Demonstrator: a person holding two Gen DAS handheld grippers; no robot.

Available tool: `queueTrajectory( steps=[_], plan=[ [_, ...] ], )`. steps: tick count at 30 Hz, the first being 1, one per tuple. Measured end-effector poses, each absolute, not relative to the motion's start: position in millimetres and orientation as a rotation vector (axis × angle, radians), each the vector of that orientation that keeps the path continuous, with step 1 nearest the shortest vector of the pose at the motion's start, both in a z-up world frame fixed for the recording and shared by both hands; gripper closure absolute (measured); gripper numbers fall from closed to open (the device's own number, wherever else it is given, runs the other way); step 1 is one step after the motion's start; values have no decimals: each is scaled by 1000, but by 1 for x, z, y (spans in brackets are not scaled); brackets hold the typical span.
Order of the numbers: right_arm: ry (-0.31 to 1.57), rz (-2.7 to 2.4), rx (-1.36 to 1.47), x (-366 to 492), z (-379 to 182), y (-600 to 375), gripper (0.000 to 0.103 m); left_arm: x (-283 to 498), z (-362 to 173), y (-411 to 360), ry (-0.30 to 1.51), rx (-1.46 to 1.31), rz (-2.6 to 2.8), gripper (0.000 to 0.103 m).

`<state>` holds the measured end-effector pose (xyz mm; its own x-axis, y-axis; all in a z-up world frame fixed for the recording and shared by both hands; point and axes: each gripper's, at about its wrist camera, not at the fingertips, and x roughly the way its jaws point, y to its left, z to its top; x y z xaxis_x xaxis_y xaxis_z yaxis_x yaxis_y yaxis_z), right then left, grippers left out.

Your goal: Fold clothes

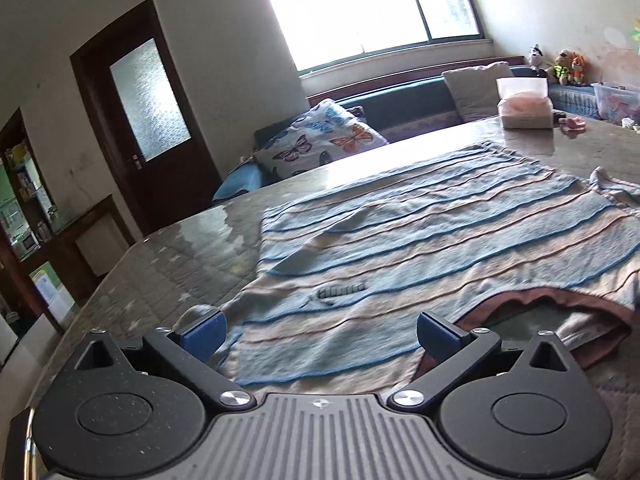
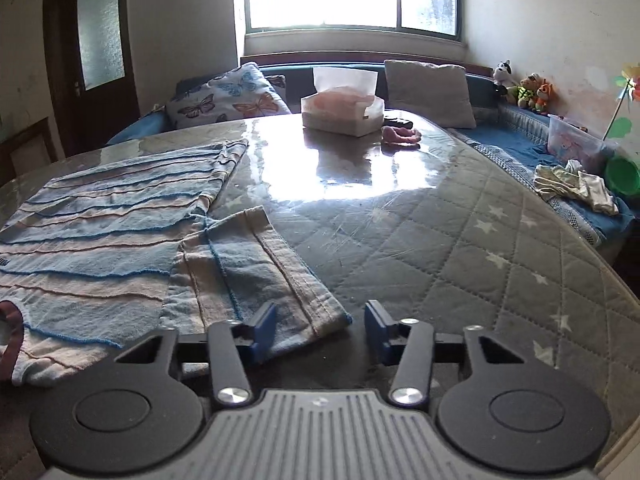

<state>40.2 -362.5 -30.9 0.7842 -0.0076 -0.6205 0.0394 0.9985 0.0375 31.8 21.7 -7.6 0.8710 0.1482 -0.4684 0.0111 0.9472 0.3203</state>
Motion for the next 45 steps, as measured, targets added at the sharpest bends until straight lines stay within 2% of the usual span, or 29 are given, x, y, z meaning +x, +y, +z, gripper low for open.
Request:
queueTrajectory(
  steps=[1,2,3,6,15,23,25,30,36,45],
  plan=[
    [667,-25,50,40,-31,-362,69,33,-7,18,506,323,65,0],
    [666,-22,56,40,-30,-362,82,34,-6,15,501,325,56,0],
    [665,-19,63,39,-29,-361,88,35,-5,11,497,326,48,0],
    [649,-12,81,36,-23,-360,94,38,-4,3,488,325,24,0],
    [522,167,41,25,32,-315,95,40,-6,-8,486,294,-22,0],
    [544,359,-6,27,24,-248,95,38,-12,1,510,275,-2,0],
    [562,378,-3,30,17,-241,93,38,-14,3,517,270,4,0],
    [639,434,8,36,-1,-232,79,39,-17,8,531,262,14,0],
    [647,368,-36,60,2,-246,62,41,-18,13,536,251,30,0],
    [693,311,-109,116,-19,-240,52,40,-16,35,551,234,95,0]
  ],
)
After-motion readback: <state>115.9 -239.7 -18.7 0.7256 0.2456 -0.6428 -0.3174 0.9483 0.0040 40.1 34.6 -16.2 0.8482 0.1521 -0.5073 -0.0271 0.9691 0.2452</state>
